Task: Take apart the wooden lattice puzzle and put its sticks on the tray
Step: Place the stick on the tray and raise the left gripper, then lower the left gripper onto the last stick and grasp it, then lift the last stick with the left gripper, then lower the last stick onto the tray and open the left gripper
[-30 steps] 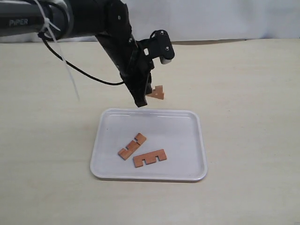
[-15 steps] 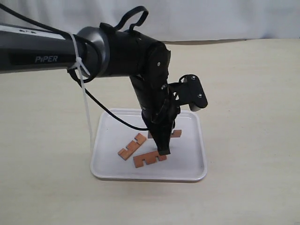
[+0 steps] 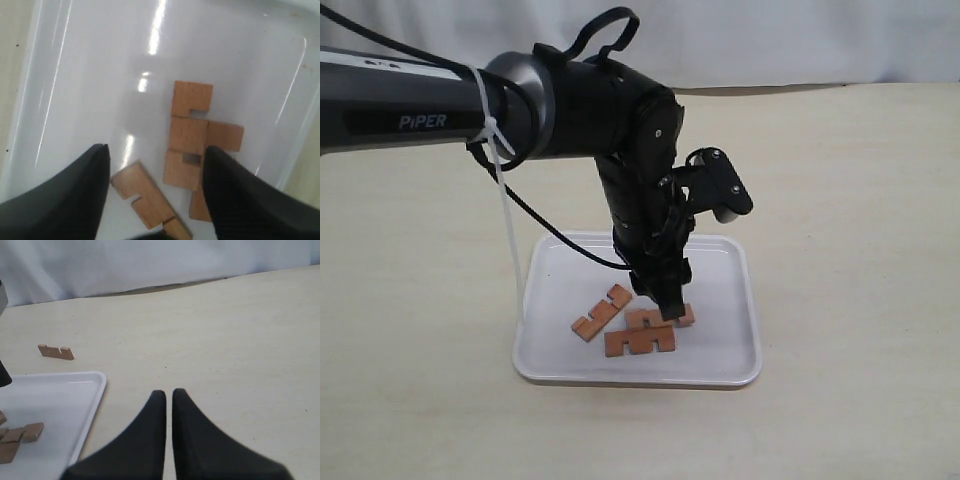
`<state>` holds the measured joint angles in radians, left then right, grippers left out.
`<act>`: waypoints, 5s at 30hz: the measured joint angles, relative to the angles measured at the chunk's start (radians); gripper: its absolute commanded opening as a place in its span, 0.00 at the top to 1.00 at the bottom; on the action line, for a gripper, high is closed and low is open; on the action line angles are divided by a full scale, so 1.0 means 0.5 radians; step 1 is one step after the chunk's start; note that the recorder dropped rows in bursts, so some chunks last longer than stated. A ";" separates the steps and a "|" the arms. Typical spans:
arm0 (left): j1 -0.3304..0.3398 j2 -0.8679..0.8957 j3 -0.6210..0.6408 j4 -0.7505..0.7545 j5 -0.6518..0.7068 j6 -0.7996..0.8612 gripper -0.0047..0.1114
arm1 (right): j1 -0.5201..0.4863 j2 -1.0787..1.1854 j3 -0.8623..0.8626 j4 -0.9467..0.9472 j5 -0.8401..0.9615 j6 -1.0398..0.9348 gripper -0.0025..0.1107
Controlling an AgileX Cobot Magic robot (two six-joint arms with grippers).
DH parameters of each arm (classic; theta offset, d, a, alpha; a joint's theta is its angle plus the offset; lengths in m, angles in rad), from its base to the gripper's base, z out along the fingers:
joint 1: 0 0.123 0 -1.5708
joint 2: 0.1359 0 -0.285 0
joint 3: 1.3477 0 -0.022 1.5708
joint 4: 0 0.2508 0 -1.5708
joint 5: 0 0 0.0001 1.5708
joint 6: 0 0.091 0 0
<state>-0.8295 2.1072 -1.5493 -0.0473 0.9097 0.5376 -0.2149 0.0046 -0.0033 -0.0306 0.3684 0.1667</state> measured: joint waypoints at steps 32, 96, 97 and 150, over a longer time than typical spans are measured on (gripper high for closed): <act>0.476 0.156 -0.108 0.037 -0.957 -1.246 0.41 | 0.000 0.000 0.000 0.000 0.000 0.000 0.94; 0.448 0.506 -0.660 -0.016 -0.260 0.577 0.40 | 0.000 0.000 0.000 0.000 0.000 0.000 0.94; 0.448 0.515 -0.660 -0.016 -0.260 0.597 0.40 | 0.000 0.000 0.000 0.000 0.000 0.000 0.94; 0.030 0.326 -0.465 0.181 0.276 -0.067 0.66 | 0.000 0.000 0.000 0.000 0.000 0.000 0.94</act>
<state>-0.8142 2.2701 -1.7817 0.0433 1.0478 0.5043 -0.2149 0.0046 -0.0033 -0.0306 0.3684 0.1667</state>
